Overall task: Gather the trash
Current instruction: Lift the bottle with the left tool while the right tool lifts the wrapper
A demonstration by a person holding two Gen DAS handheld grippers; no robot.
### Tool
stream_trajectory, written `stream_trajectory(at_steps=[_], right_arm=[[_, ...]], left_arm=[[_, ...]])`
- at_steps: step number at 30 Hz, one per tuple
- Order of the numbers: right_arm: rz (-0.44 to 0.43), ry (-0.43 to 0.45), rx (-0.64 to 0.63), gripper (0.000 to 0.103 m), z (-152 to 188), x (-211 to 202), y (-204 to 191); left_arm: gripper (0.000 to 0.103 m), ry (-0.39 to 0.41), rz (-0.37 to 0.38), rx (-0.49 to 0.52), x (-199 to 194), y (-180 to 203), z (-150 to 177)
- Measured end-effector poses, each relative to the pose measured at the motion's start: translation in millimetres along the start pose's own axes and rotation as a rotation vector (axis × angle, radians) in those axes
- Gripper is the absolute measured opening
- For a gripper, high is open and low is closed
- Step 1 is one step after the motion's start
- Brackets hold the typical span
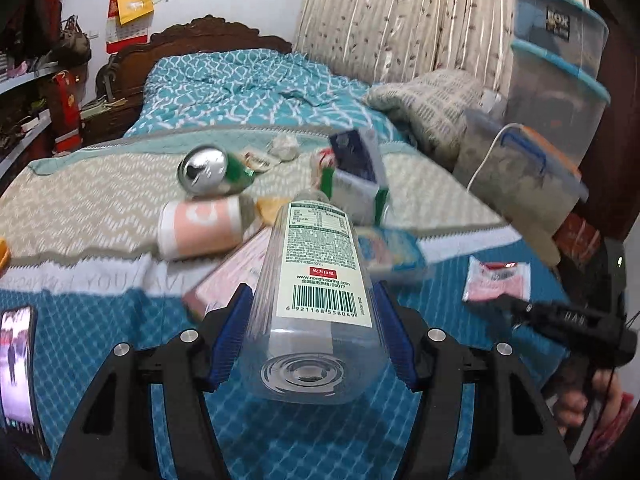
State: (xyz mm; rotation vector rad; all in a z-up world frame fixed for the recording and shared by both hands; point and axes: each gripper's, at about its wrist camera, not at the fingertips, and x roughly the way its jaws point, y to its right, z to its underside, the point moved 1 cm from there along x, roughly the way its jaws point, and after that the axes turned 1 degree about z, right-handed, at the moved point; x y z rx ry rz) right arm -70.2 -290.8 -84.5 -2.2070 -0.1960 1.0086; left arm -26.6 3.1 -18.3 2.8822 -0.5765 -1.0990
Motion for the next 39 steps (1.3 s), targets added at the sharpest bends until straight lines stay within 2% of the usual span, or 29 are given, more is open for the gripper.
stream_trajectory(at_steps=[5,6,7,10,13,18,20,21,23,27,29,31,34,39], right_arm=[[0.011,-0.02,-0.005,0.018,12,4,2],[0.015,-0.022,-0.008,0.018,13,5,1],[0.018,-0.023,-0.01,0.018,15,6,2],[0.025,-0.039,-0.009,0.021,17,9,1],[0.027,-0.06,0.007,0.021,20,14,3],[0.028,-0.074,0.025,0.021,21,21,4],[0.024,-0.074,0.027,0.021,20,22,4],[0.023,-0.073,0.028,0.021,20,23,4],[0.016,-0.071,0.031,0.023,19,24,4],[-0.001,-0.069,0.022,0.032,19,22,4],[-0.005,-0.061,0.012,0.041,18,20,2],[0.004,-0.04,-0.007,0.056,17,16,0],[0.045,-0.004,-0.048,0.058,16,10,-2],[0.037,-0.001,-0.027,0.058,13,9,8]], left_arm=[[0.06,-0.001,-0.053,0.093,1,11,16],[0.065,-0.012,-0.056,0.111,4,13,18],[0.075,-0.028,-0.052,0.116,9,14,19],[0.08,-0.073,-0.046,0.108,23,15,21],[0.08,-0.109,-0.064,0.112,37,16,21],[0.078,-0.152,-0.051,0.094,48,14,23],[0.07,-0.158,-0.056,0.087,50,12,24],[0.063,-0.163,-0.059,0.083,51,11,24],[0.062,-0.168,-0.041,0.069,52,8,24],[0.062,-0.161,-0.006,0.037,44,2,23],[0.062,-0.152,0.017,0.02,38,-2,23],[0.062,-0.136,0.035,0.007,28,-6,22],[0.061,-0.109,0.066,-0.015,11,-13,23],[0.061,-0.073,0.115,-0.04,-8,-13,20]])
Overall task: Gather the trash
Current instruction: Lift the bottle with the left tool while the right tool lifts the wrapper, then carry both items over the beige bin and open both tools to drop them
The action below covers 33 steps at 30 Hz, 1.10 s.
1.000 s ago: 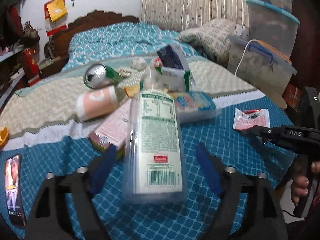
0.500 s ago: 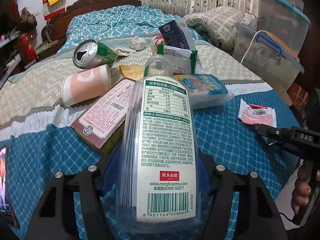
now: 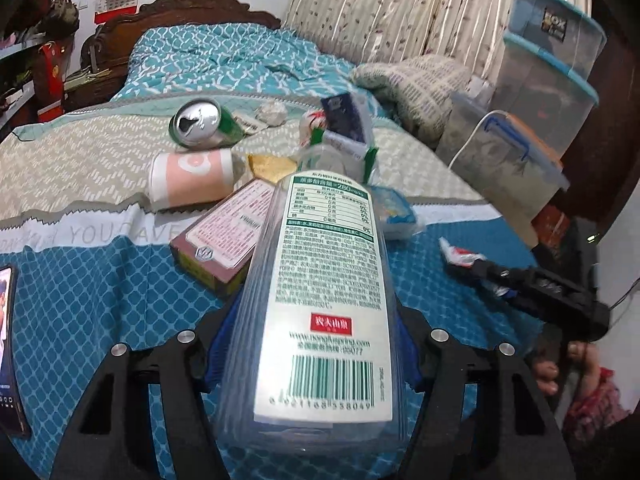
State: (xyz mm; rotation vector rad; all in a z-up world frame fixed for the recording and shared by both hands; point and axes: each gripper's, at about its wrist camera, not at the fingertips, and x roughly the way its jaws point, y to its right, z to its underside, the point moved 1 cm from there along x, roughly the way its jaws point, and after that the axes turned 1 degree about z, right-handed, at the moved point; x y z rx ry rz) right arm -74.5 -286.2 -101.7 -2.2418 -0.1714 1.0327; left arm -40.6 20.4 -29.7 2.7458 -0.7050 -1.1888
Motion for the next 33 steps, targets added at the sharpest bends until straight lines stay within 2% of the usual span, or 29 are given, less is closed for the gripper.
stream_trajectory(at_steps=[5,8,12,17,18,19,21,25,29,33], right_arm=[[-0.035,-0.011,0.0,0.058,-3,-1,2],[-0.074,-0.01,0.047,0.057,-3,-3,8],[-0.12,0.004,0.109,0.058,-6,-12,22],[-0.134,0.033,0.15,0.058,-9,-21,35],[-0.129,0.036,0.151,0.052,-10,-21,36],[-0.121,0.028,0.149,0.029,-11,-18,37],[-0.102,0.011,0.154,0.021,-12,-12,41],[-0.111,0.046,0.18,0.017,-14,-14,51],[-0.083,0.131,0.191,0.017,-25,-36,70],[-0.042,0.224,0.24,0.017,-44,-67,104]], left_arm=[[0.058,0.042,0.047,0.059,-9,27,-14],[0.058,0.047,0.089,0.101,-5,48,-23],[0.058,-0.009,0.069,0.138,18,67,-26],[0.057,-0.023,0.07,0.123,26,65,-25],[0.057,-0.021,0.075,0.12,25,66,-26],[0.057,-0.023,0.095,0.114,24,67,-27],[0.057,-0.019,0.125,0.107,22,68,-30],[0.057,-0.009,0.166,0.136,26,86,-43],[0.057,-0.011,0.237,0.173,44,118,-62],[0.057,-0.026,0.321,0.231,81,171,-87]])
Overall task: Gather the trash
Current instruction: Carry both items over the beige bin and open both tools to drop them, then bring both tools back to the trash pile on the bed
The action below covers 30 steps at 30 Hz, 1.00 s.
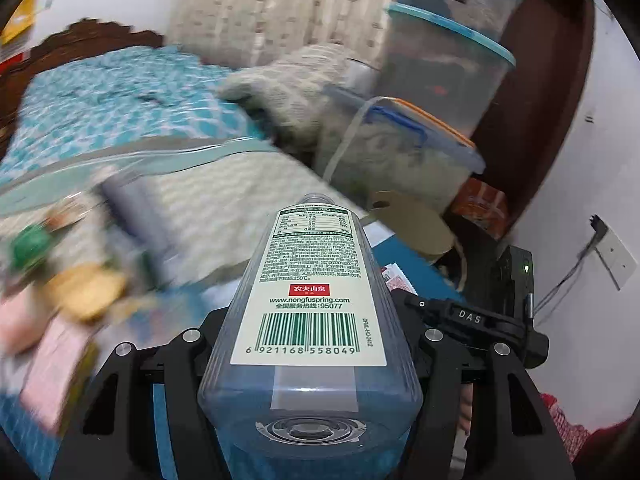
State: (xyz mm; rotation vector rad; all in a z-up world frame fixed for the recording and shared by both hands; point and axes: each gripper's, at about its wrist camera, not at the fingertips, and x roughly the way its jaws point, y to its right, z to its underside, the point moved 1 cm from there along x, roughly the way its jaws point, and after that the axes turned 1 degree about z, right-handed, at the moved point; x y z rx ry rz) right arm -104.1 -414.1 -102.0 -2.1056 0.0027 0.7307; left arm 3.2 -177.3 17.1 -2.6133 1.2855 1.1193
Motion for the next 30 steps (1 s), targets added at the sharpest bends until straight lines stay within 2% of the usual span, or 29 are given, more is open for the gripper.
stream_trajectory(at_steps=[5,8,11,12,13,14,15,19,23,26,30], right_arm=[[0.079,0.157,0.023,0.017,-64,-43,39],[0.153,0.217,0.032,0.017,-101,-58,64],[0.231,0.246,0.032,0.02,-137,-59,83],[0.255,0.232,0.028,0.026,-146,-55,89],[0.265,0.219,0.028,0.049,-152,-53,94],[0.274,0.212,0.039,0.066,-157,-51,100],[0.277,0.226,0.053,0.081,-159,-54,105],[0.287,0.288,0.028,0.078,-164,-65,102],[0.234,0.33,0.039,0.077,-151,-78,93],[0.18,0.302,0.012,0.075,-136,-72,73],[0.096,0.207,-0.046,0.071,-109,-44,35]], left_arm=[[0.058,-0.055,0.113,0.07,81,55,-47],[0.058,-0.136,0.181,0.088,142,87,-70],[0.059,-0.231,0.197,0.083,208,110,-89],[0.059,-0.251,0.196,0.079,227,115,-94],[0.06,-0.27,0.196,0.078,239,119,-96],[0.066,-0.303,0.184,0.077,259,124,-100],[0.076,-0.317,0.172,0.072,268,125,-102],[0.076,-0.296,0.147,0.076,266,125,-106],[0.077,-0.207,0.118,0.083,222,111,-108],[0.077,-0.126,0.059,0.06,169,84,-95],[0.077,-0.062,-0.043,0.001,106,43,-68]])
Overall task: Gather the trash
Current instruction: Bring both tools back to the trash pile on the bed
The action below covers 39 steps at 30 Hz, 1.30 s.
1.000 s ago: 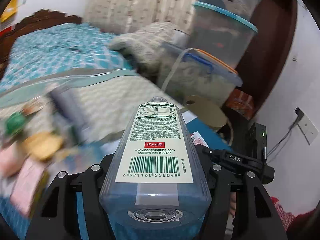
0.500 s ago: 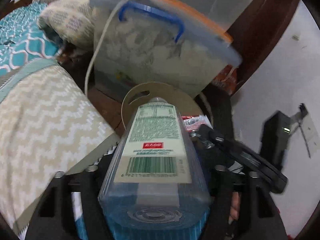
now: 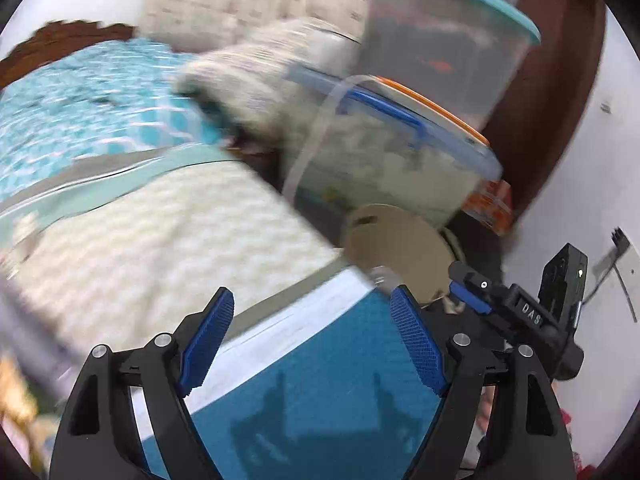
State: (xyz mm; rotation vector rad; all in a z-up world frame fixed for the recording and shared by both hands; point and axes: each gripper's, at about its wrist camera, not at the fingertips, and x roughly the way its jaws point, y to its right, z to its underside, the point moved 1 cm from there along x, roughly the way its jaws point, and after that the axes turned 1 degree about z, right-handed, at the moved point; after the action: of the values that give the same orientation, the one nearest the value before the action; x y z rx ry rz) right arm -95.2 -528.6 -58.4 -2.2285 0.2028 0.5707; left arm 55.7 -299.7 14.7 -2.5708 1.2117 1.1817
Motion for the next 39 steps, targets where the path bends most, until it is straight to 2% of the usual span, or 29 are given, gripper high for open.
stream_trajectory(at_steps=[3,7,8,11,12,14,18,23,26,30,33,35,39], right_arm=[[-0.053,-0.073,-0.045,0.068,22,19,-30],[-0.109,-0.185,-0.111,0.067,60,47,-76],[-0.126,-0.22,-0.134,0.067,71,55,-90],[-0.162,-0.3,-0.209,0.067,100,74,-128],[-0.171,-0.327,-0.236,0.067,111,81,-141],[-0.186,-0.368,-0.274,0.067,127,93,-163],[-0.206,-0.405,-0.366,0.066,148,108,-209],[-0.202,-0.417,-0.46,0.062,161,127,-253],[-0.184,-0.437,-0.52,0.052,173,140,-271],[-0.147,-0.454,-0.597,0.039,189,161,-291],[-0.118,-0.458,-0.666,0.013,201,175,-303],[-0.141,-0.414,-0.665,0.01,199,164,-308],[-0.231,-0.25,-0.711,0.01,186,102,-319]], left_arm=[[0.077,0.043,-0.116,-0.075,-46,-43,26],[0.077,0.102,-0.375,-0.195,-109,-110,67],[0.077,0.106,-0.41,-0.218,-119,-120,73],[0.077,0.124,-0.586,-0.301,-167,-170,104],[0.077,0.122,-0.632,-0.31,-178,-182,112],[0.077,0.119,-0.675,-0.332,-194,-201,127],[0.077,0.091,-0.649,-0.392,-212,-233,158],[0.077,0.091,-0.583,-0.421,-214,-245,174],[0.077,0.093,-0.557,-0.411,-208,-244,176],[0.091,0.07,-0.535,-0.386,-196,-243,179],[0.094,0.053,-0.52,-0.369,-184,-243,176],[0.094,0.019,-0.516,-0.366,-174,-245,176],[0.094,-0.016,-0.512,-0.337,-162,-240,175]])
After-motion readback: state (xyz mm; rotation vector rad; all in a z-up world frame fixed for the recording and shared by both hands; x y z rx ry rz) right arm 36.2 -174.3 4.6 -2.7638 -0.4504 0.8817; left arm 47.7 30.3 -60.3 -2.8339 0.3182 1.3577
